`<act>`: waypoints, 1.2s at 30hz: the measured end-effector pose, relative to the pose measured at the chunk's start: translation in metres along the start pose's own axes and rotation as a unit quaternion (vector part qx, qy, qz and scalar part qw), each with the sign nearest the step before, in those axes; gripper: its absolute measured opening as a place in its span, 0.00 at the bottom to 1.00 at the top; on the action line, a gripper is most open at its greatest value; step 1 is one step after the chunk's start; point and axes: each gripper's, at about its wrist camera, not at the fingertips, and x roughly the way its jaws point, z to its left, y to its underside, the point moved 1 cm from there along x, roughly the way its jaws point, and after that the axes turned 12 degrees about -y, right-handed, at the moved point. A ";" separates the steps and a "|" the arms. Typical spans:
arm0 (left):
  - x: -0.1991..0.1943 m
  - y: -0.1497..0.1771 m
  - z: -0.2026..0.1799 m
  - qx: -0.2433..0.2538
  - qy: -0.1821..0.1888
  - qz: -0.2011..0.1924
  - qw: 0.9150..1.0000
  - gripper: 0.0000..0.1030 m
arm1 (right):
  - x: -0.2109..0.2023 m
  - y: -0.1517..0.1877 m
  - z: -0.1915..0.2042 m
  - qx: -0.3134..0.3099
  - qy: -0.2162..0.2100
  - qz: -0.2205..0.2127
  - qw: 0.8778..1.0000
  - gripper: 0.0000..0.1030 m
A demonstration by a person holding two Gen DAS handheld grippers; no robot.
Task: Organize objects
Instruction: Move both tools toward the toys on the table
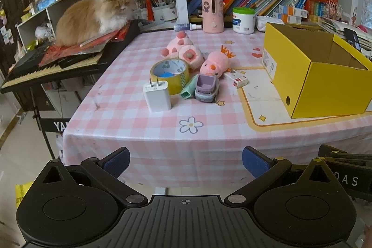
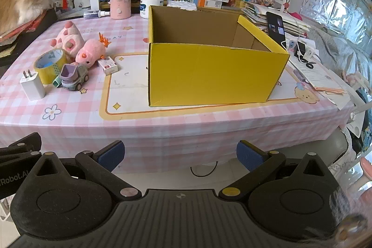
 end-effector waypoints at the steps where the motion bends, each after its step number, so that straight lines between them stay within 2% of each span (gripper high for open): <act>1: 0.001 0.000 0.000 0.001 -0.001 0.001 1.000 1.00 | 0.001 0.000 0.001 0.000 -0.001 0.001 1.000 1.00; 14: 0.007 0.000 0.000 0.011 -0.003 0.019 1.000 1.00 | 0.015 0.002 -0.003 0.008 -0.016 0.026 0.999 1.00; 26: 0.002 -0.002 -0.005 0.019 -0.002 0.008 1.000 1.00 | 0.010 -0.002 -0.007 0.010 -0.018 0.014 1.000 1.00; 27: 0.001 -0.003 -0.005 -0.004 -0.028 0.013 1.000 1.00 | 0.010 -0.002 -0.007 0.010 -0.018 0.013 1.000 1.00; 36: -0.002 -0.006 -0.007 -0.002 -0.011 -0.002 1.000 1.00 | 0.005 -0.003 -0.010 0.013 -0.010 0.005 1.000 1.00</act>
